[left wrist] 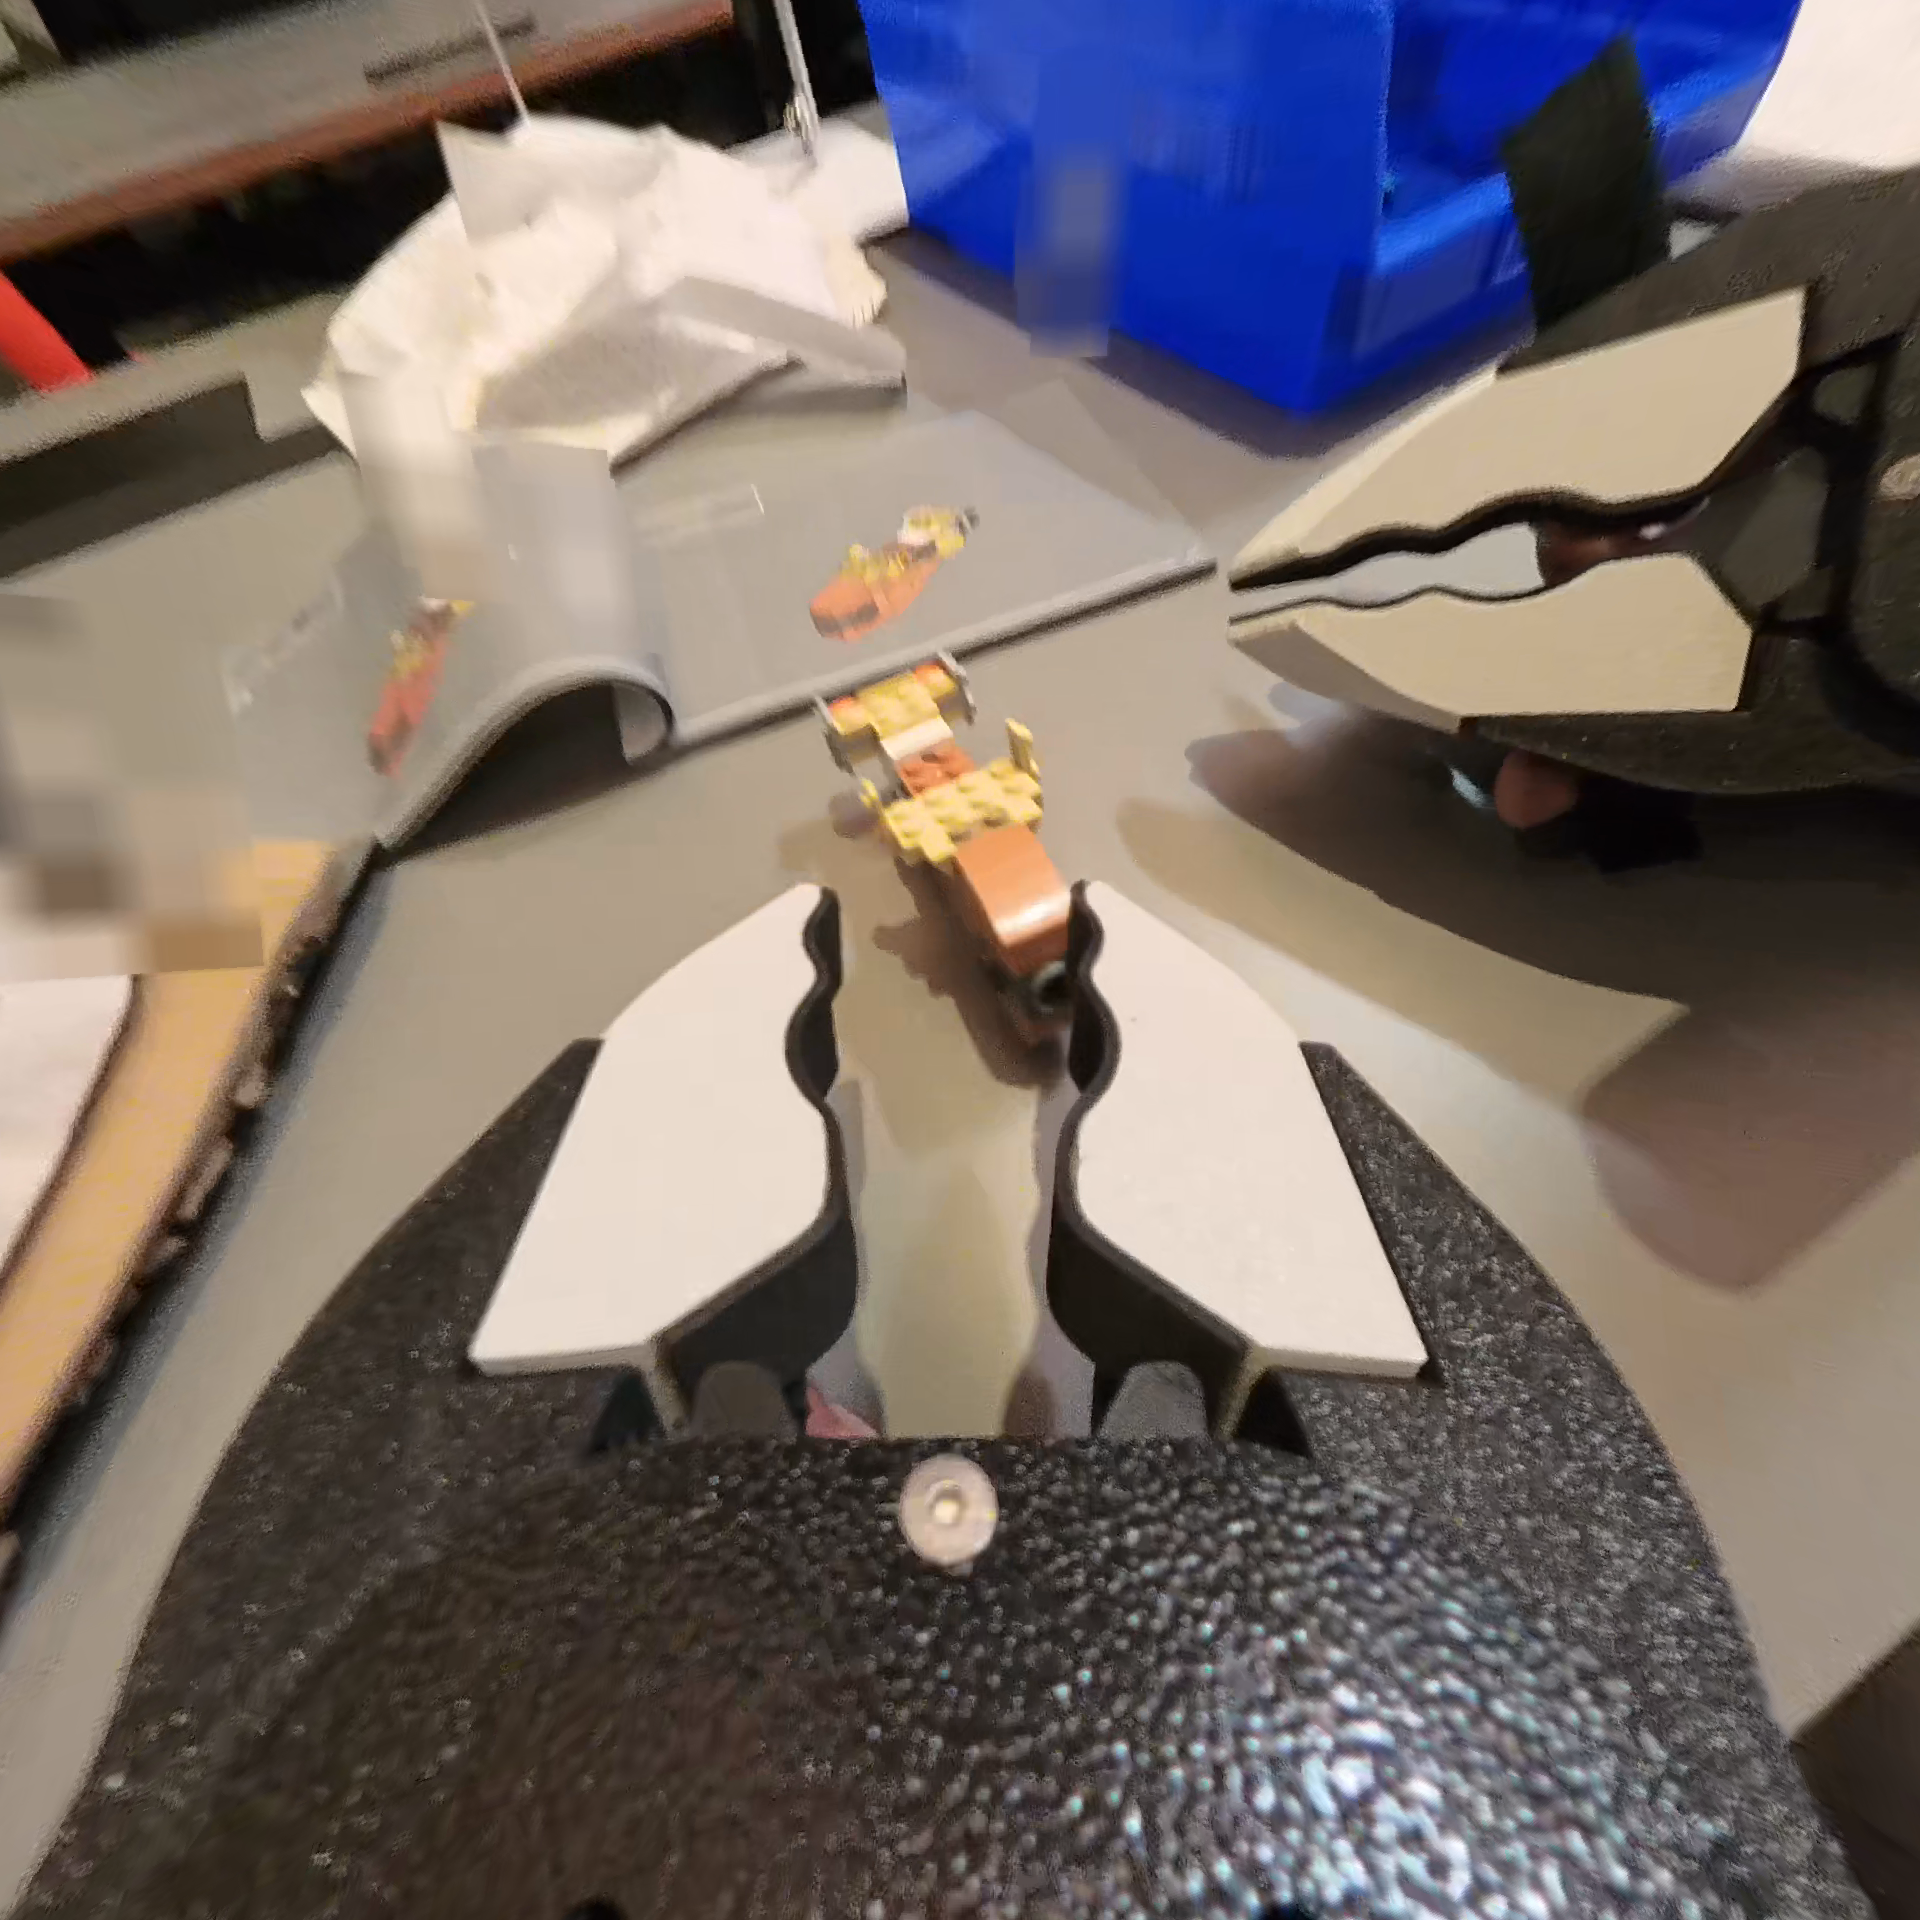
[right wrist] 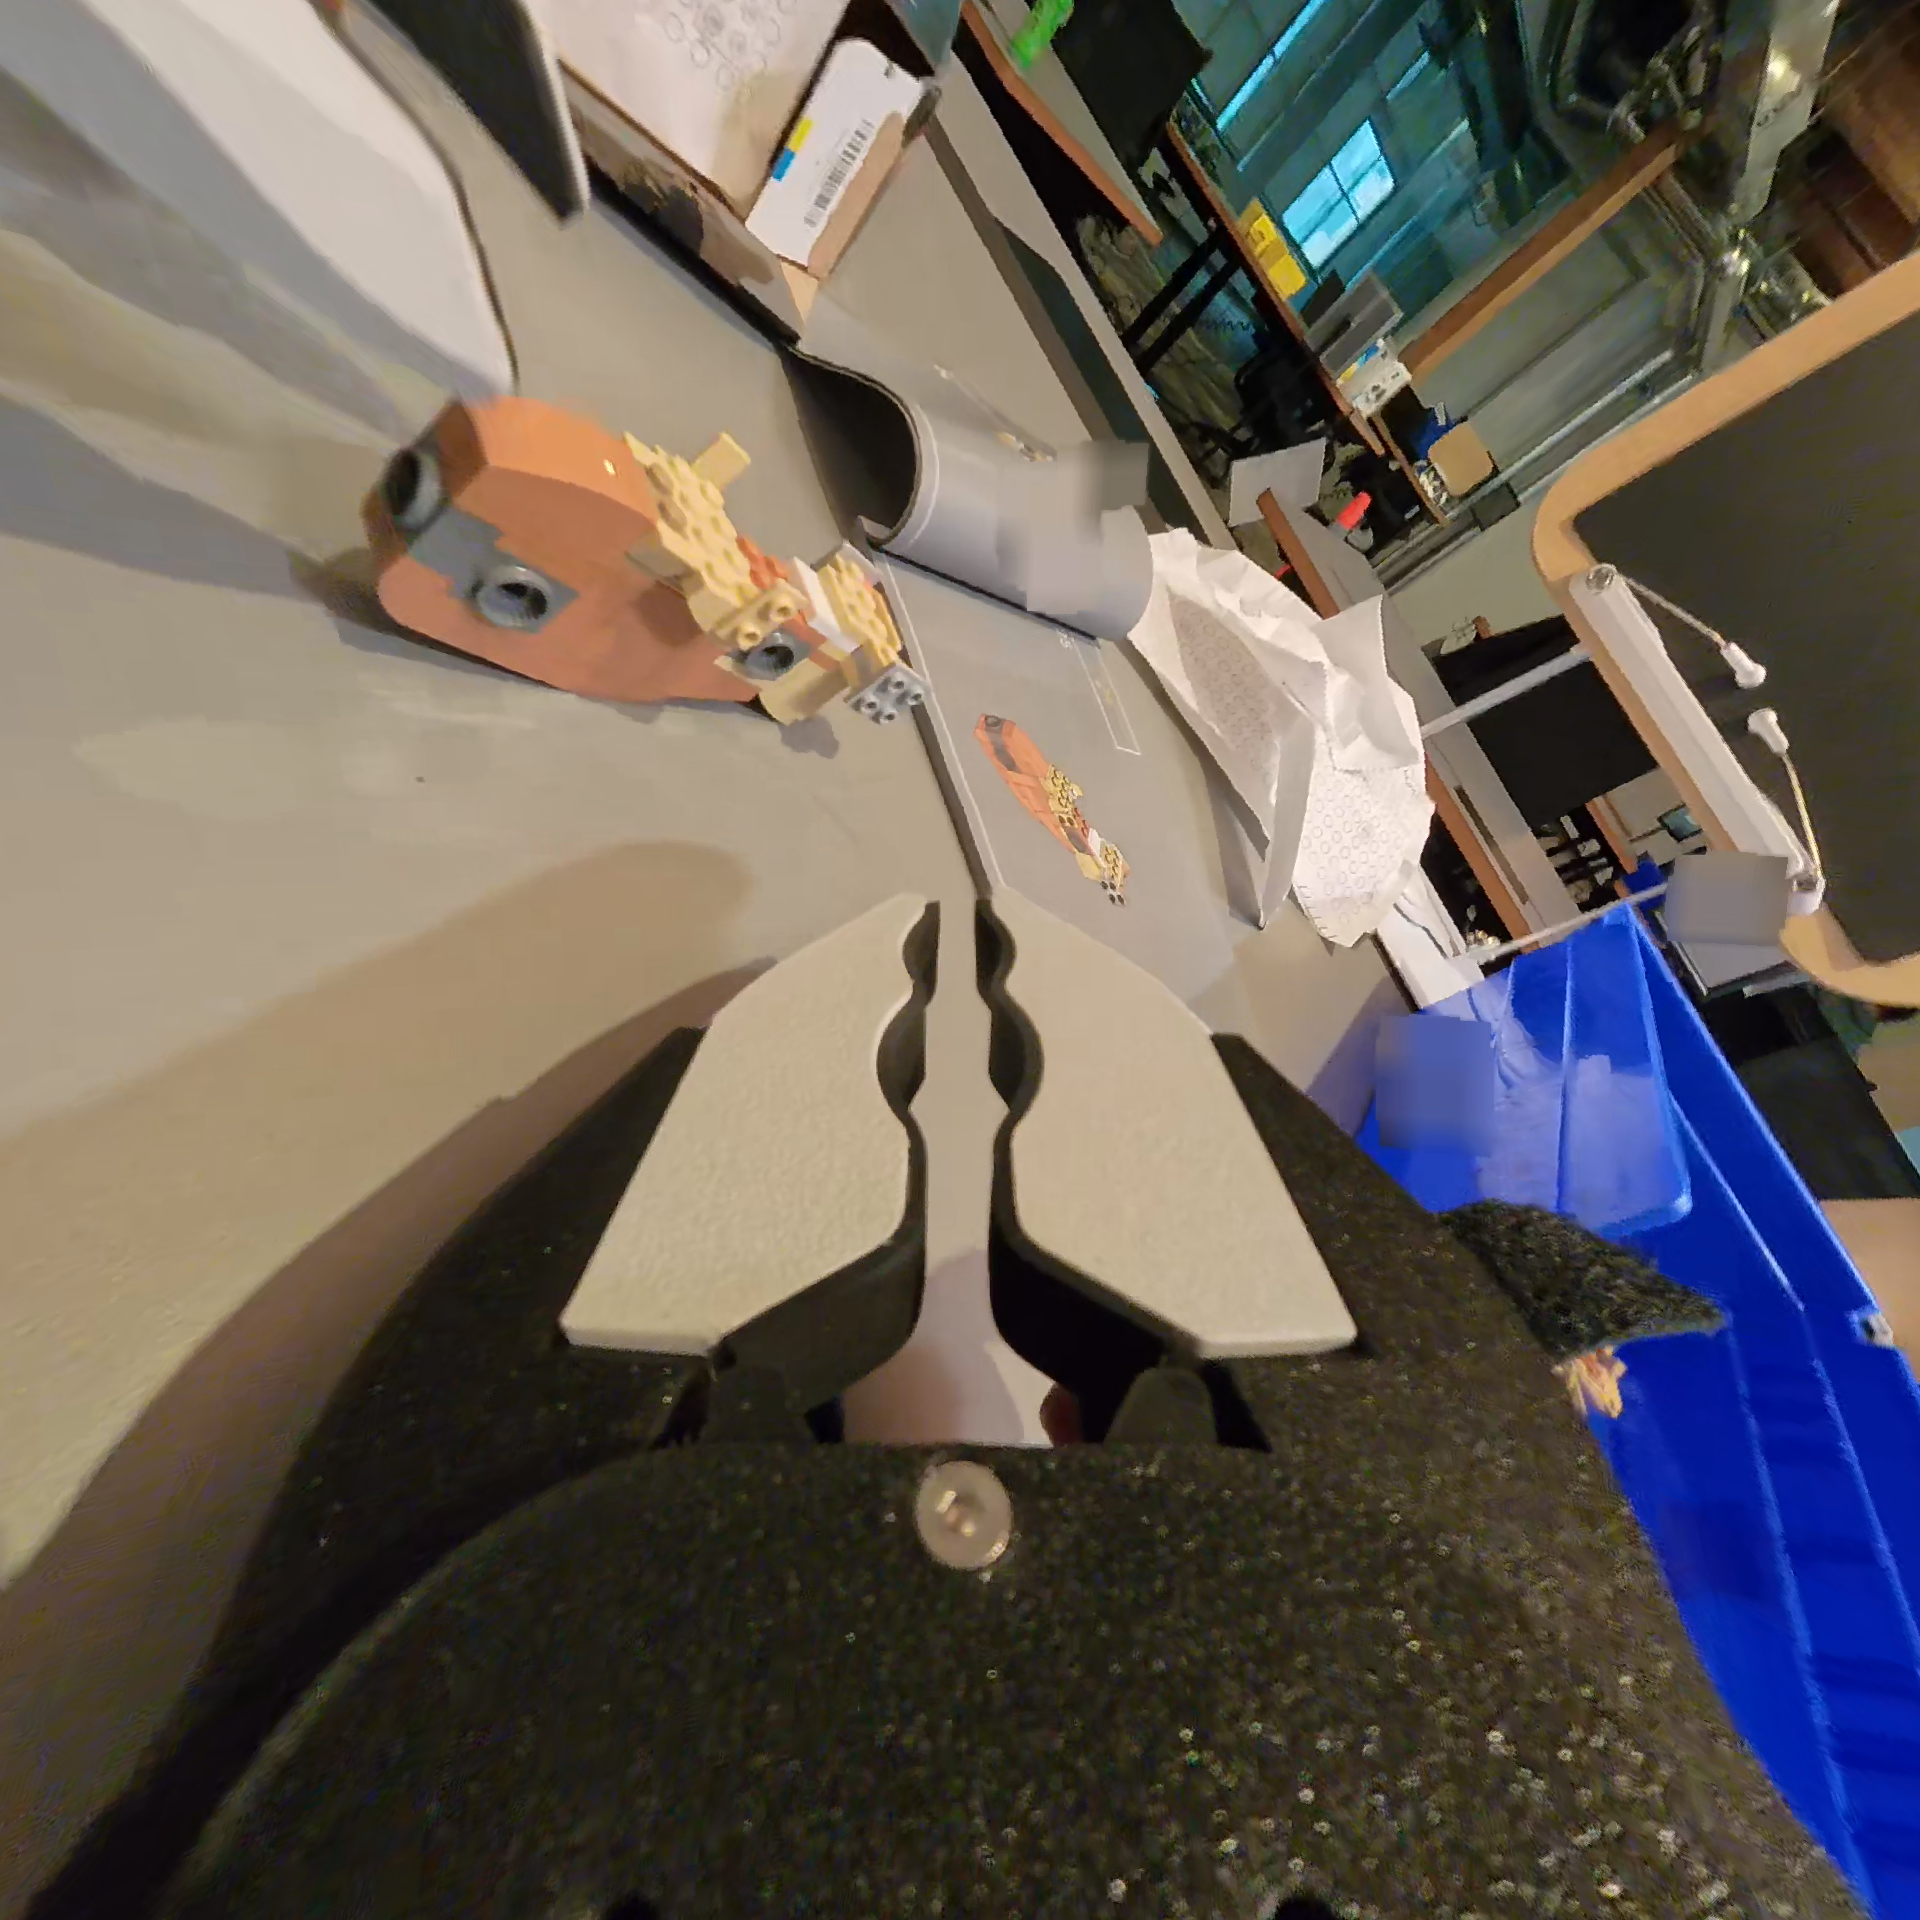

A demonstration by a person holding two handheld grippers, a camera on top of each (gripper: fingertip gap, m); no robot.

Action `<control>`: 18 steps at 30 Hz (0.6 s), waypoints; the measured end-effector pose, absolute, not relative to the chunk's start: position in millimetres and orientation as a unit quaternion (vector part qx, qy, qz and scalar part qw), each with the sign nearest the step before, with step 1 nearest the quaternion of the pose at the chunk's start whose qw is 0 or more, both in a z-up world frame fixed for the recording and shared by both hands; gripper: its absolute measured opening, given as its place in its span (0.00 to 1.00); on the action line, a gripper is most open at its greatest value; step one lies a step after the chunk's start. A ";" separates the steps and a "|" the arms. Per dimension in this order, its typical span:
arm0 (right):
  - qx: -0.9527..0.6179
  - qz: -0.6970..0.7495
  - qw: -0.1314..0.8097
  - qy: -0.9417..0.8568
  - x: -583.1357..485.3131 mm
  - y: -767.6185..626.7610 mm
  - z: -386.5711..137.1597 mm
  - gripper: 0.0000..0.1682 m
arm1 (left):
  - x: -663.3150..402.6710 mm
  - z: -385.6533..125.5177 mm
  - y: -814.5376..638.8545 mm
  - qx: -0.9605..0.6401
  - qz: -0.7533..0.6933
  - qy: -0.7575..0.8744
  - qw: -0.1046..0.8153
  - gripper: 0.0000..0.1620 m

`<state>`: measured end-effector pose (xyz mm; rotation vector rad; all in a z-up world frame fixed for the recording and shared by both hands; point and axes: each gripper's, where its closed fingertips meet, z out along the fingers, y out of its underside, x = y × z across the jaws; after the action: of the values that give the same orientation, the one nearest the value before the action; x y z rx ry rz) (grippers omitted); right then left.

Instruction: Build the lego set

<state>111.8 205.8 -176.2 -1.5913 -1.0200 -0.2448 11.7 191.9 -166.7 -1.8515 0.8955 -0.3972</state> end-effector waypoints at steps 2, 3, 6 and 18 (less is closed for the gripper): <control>-0.697 -0.113 0.571 -0.419 117.4 209.3 -177.6 0.04 | 7.5 -158.3 203.5 -0.745 -0.168 0.379 0.522 0.25; -0.705 -0.118 0.566 -0.410 120.6 210.9 -178.4 0.04 | 5.2 -155.7 210.2 -0.738 -0.169 0.381 0.530 0.25; -0.726 -0.131 0.553 -0.388 127.8 215.7 -181.3 0.04 | -0.1 -150.9 229.1 -0.725 -0.177 0.375 0.550 0.25; -0.807 -0.202 0.506 -0.228 173.1 236.2 -185.5 0.03 | 43.3 -64.1 176.0 -0.588 -0.318 0.337 0.663 0.24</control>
<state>173.1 236.2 -185.5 -1.9471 -0.5494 -0.4881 43.3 176.0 -64.1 -1.3291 0.7615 -0.7178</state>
